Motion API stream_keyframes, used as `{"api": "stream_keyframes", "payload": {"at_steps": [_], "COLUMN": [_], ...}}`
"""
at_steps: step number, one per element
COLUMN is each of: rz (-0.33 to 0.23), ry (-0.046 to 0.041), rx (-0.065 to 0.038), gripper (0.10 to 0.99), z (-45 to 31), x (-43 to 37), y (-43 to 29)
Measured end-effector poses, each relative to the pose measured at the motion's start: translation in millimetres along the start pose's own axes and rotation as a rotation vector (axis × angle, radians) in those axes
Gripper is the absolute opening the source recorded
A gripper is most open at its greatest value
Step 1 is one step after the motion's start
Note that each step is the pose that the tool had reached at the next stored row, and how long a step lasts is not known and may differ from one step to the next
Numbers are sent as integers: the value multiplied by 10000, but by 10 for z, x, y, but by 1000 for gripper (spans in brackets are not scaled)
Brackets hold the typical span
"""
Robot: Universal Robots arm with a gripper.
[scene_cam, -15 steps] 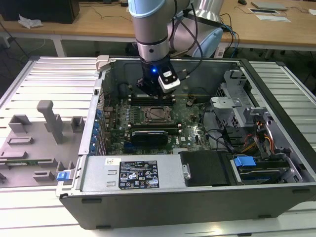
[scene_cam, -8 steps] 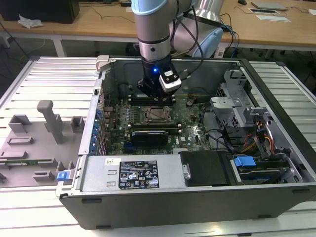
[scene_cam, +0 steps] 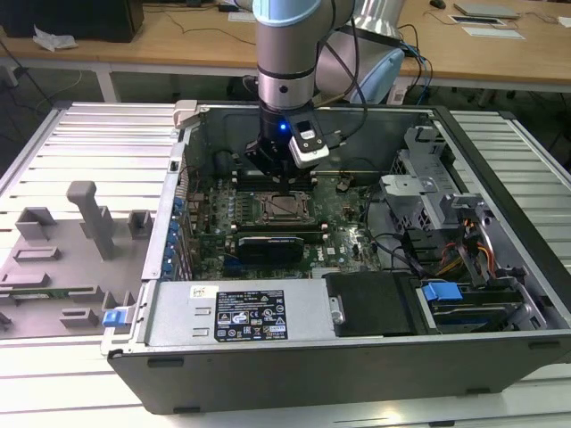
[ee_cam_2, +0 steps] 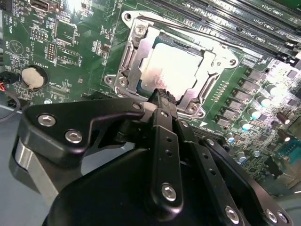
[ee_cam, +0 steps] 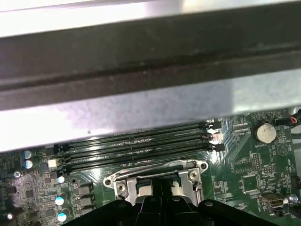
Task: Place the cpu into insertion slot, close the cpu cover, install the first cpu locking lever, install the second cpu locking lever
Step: 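Install the first cpu locking lever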
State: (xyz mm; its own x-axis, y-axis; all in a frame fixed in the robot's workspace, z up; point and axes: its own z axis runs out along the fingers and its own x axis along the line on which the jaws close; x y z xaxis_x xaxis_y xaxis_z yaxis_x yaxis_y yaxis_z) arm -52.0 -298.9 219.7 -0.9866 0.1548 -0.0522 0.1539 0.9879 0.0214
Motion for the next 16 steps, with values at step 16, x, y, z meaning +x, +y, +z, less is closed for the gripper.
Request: {"api": "stream_keyframes", "payload": {"at_steps": [16], "rz": [-412], "ry": [-35], "rx": [234], "gripper": [106], "z": [-58], "x": [-35], "y": [-201]}}
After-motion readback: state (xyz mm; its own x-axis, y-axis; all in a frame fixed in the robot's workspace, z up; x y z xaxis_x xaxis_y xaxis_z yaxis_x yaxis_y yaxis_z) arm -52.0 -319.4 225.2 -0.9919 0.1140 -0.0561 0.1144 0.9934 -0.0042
